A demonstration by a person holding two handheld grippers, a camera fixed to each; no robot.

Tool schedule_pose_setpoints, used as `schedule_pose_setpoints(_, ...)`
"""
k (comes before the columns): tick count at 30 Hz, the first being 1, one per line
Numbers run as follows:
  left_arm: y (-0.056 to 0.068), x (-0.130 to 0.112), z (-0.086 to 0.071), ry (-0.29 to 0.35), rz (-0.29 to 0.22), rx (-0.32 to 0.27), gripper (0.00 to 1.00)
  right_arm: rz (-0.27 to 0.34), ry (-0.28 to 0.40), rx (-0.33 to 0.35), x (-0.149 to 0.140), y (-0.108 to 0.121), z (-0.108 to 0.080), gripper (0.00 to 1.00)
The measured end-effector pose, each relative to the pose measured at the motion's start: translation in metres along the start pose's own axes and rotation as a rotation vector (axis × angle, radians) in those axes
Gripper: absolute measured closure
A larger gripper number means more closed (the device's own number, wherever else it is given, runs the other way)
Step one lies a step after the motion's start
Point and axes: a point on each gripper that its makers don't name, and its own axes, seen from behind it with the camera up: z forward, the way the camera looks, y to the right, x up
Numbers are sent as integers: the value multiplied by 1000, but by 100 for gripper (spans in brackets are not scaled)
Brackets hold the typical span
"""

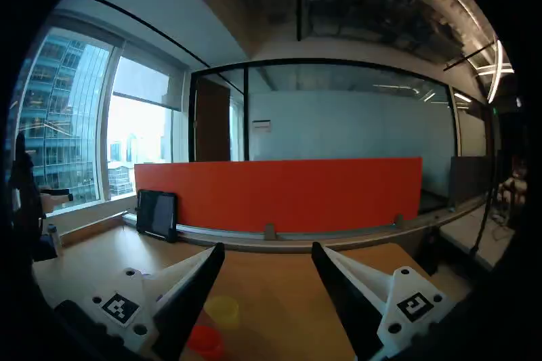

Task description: Pour water

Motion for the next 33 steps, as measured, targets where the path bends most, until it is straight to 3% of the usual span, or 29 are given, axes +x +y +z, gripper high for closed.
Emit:
schedule_pose_setpoints(7, 3, 23, 2, 7, -2, -33, 3, -4, -6, 19, 19, -3, 1, 1)
schedule_pose_setpoints(14, 11, 26, 3, 1, 12, -85, 3, 0, -10, 58, 21, -11, 0, 1)
schedule_pose_setpoints(33, 50, 18, 2, -25, 57, -282, 3, -9, -19, 292, 25, -49, -9, 1)
